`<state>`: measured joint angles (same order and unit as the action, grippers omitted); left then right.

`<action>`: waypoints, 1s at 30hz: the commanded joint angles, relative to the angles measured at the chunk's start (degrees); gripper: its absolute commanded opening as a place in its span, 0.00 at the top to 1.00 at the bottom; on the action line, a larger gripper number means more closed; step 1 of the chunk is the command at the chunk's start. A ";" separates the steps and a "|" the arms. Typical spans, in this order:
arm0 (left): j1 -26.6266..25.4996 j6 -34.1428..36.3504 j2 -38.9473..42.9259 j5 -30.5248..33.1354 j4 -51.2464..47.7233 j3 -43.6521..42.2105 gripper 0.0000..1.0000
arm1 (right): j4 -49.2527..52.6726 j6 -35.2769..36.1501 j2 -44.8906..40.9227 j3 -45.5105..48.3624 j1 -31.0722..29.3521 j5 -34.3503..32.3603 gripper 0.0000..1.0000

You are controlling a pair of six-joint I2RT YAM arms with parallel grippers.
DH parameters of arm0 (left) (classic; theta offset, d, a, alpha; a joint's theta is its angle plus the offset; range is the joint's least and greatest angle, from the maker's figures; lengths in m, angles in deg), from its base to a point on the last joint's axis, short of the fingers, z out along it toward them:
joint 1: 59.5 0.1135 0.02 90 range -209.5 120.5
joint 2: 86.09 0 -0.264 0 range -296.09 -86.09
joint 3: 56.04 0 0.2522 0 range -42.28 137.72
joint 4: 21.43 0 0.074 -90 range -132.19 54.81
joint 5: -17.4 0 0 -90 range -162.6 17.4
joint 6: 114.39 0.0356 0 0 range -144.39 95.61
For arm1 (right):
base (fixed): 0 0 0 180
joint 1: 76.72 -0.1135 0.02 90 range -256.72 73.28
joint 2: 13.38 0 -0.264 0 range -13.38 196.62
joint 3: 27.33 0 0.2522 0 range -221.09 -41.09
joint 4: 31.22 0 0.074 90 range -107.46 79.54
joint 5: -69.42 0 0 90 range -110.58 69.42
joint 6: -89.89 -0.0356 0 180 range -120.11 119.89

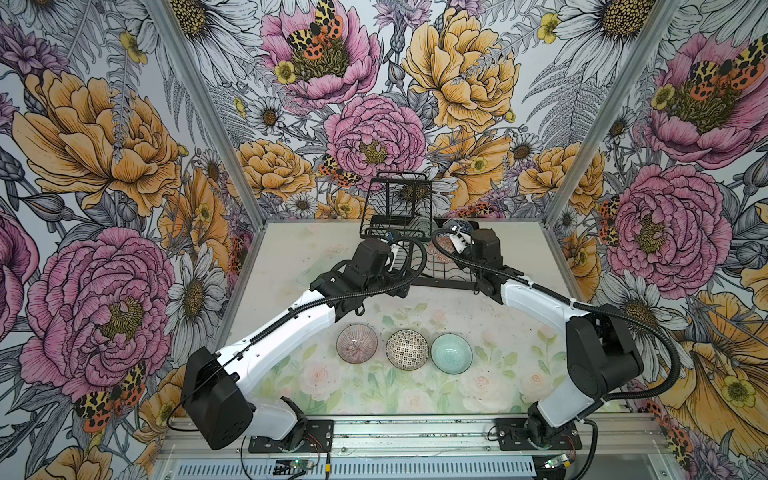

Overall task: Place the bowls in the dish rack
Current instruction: 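Carry the orange-and-blue bowl over the dish rack with the right gripper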

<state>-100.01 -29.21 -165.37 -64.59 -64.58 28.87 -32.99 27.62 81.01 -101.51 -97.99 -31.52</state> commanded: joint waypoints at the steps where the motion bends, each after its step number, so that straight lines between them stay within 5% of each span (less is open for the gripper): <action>1: 1.04 1.32 -0.63 -2.12 -0.23 1.37 0.01 | -18.85 11.27 2.40 2.40 0.30 -0.56 1.00; 13: 2.85 1.78 -1.66 -3.26 -0.23 1.57 0.01 | -37.13 22.89 10.05 5.89 1.05 2.13 1.00; 30: 3.99 2.24 -2.89 -4.35 -0.62 2.41 0.01 | -36.51 25.53 22.24 -4.41 1.84 5.15 1.00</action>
<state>-96.69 -28.22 -167.51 -67.61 -65.08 29.64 -65.84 53.58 101.75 -102.21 -96.49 -27.60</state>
